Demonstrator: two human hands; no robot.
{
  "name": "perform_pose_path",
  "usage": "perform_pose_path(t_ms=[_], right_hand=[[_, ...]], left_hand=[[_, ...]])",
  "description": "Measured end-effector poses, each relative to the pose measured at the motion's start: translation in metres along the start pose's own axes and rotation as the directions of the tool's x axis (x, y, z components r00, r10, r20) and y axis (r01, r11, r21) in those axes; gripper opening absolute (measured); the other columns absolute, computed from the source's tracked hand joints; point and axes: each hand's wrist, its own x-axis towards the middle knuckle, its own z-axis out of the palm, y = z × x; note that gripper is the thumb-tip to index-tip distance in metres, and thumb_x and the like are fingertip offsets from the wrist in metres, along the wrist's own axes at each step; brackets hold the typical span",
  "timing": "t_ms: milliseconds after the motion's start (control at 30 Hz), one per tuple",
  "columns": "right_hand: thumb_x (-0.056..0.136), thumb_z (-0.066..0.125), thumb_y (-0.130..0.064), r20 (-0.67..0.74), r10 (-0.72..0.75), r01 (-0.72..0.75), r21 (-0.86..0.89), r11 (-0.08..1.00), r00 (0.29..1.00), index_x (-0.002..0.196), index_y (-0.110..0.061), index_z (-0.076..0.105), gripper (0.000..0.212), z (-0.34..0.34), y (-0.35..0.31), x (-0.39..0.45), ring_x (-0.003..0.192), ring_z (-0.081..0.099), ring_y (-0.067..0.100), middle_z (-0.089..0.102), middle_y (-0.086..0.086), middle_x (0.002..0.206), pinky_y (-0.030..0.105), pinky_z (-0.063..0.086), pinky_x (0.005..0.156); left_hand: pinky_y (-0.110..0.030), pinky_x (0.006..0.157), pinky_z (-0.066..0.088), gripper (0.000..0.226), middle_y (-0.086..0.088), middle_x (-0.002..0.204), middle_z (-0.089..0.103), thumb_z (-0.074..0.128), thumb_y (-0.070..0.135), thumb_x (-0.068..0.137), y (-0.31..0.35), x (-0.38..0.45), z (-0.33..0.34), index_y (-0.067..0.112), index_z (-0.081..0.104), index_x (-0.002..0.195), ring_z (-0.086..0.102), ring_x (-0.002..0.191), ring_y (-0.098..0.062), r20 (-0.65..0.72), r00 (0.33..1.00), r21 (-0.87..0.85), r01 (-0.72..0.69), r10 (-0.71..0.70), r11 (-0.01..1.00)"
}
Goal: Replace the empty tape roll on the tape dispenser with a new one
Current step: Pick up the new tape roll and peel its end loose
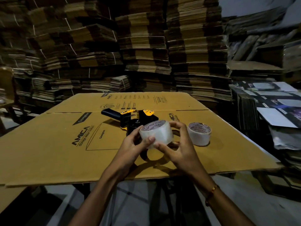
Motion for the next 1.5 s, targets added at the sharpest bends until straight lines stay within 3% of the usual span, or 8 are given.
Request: perform_pose_path(t_ms=[200, 367, 500, 633, 733, 833, 1267, 1500], right_hand=[[0.074, 0.086, -0.035, 0.178, 0.135, -0.159, 0.131, 0.978, 0.975, 0.154, -0.031, 0.027, 0.099, -0.009, 0.006, 0.007, 0.135, 0.042, -0.004, 0.045, -0.022, 0.144, 0.015, 0.047, 0.1], [0.079, 0.084, -0.029, 0.08, 0.001, 0.001, -0.024, 1.0, 0.997, 0.149, -0.033, 0.031, 0.088, -0.009, 0.003, 0.004, 0.134, 0.042, -0.006, 0.043, -0.021, 0.146, 0.011, 0.041, 0.101], [0.08, 0.084, -0.022, 0.016, -0.103, 0.104, -0.151, 0.983, 0.995, 0.15, -0.035, 0.028, 0.091, -0.003, 0.01, 0.002, 0.14, 0.041, 0.008, 0.032, -0.023, 0.153, 0.022, 0.044, 0.107], [0.078, 0.084, -0.027, 0.148, 0.013, -0.023, 0.067, 0.997, 0.989, 0.143, -0.048, 0.034, 0.085, -0.007, 0.006, 0.002, 0.13, 0.053, 0.005, 0.038, -0.032, 0.145, 0.028, 0.051, 0.102], [0.081, 0.075, -0.043, 0.156, 0.146, -0.18, 0.234, 0.955, 0.977, 0.141, -0.045, 0.042, 0.068, -0.013, 0.002, 0.004, 0.121, 0.059, -0.002, 0.05, -0.017, 0.143, 0.032, 0.053, 0.102], [0.085, 0.069, -0.042, 0.128, 0.252, -0.281, 0.317, 0.906, 0.959, 0.141, -0.034, 0.048, 0.059, -0.014, 0.006, 0.006, 0.117, 0.066, 0.012, 0.06, -0.002, 0.139, 0.043, 0.051, 0.105], [0.092, 0.067, -0.023, 0.149, 0.295, -0.329, 0.351, 0.877, 0.944, 0.126, -0.035, 0.057, 0.037, -0.015, 0.006, 0.009, 0.112, 0.069, 0.017, 0.063, -0.001, 0.133, 0.039, 0.055, 0.099], [0.077, 0.08, -0.028, 0.14, 0.183, -0.214, 0.261, 0.941, 0.973, 0.135, -0.032, 0.05, 0.065, -0.006, -0.005, 0.001, 0.11, 0.067, 0.008, 0.061, -0.011, 0.127, 0.034, 0.058, 0.091]], left_hand=[[-0.026, 0.104, 0.047, 0.079, 0.016, 0.142, 0.054, 0.081, 0.03, 0.073, -0.001, 0.001, -0.002, 0.041, 0.043, 0.142, 0.051, 0.131, -0.002, 0.083, 0.994, 0.063, -0.075, 0.07, 0.995], [-0.025, 0.108, 0.04, 0.097, 0.038, 0.142, 0.04, 0.082, 0.042, 0.071, 0.0, 0.002, 0.0, 0.051, 0.027, 0.15, 0.039, 0.135, 0.009, 0.133, 0.988, 0.119, -0.089, 0.073, 0.989], [-0.037, 0.104, 0.05, 0.058, 0.014, 0.147, 0.051, 0.062, 0.029, 0.095, 0.001, 0.0, -0.001, 0.045, 0.042, 0.146, 0.055, 0.13, -0.009, 0.082, 0.994, -0.018, -0.077, 0.078, 0.997], [-0.043, 0.099, 0.053, 0.042, 0.004, 0.13, 0.068, 0.057, 0.017, 0.096, 0.0, -0.001, -0.006, 0.037, 0.06, 0.133, 0.063, 0.122, -0.02, -0.016, 1.0, -0.141, -0.021, 0.019, 0.99], [-0.036, 0.093, 0.056, 0.042, 0.003, 0.124, 0.071, 0.056, 0.011, 0.096, 0.0, -0.002, -0.005, 0.035, 0.063, 0.13, 0.066, 0.117, -0.02, -0.032, 0.999, -0.13, -0.001, -0.003, 0.991], [-0.031, 0.091, 0.057, 0.043, 0.006, 0.121, 0.072, 0.056, 0.009, 0.096, 0.001, -0.003, -0.003, 0.031, 0.061, 0.133, 0.067, 0.115, -0.015, -0.044, 0.999, -0.082, -0.008, 0.004, 0.997], [-0.035, 0.089, 0.059, 0.044, 0.005, 0.122, 0.072, 0.058, 0.007, 0.096, -0.003, 0.001, -0.001, 0.029, 0.062, 0.133, 0.068, 0.113, -0.018, -0.084, 0.996, -0.039, -0.029, 0.026, 0.999], [-0.048, 0.094, 0.056, 0.038, -0.004, 0.122, 0.071, 0.044, 0.002, 0.102, -0.004, 0.006, 0.0, 0.022, 0.065, 0.127, 0.067, 0.113, -0.026, -0.169, 0.985, -0.215, 0.01, -0.047, 0.977]])
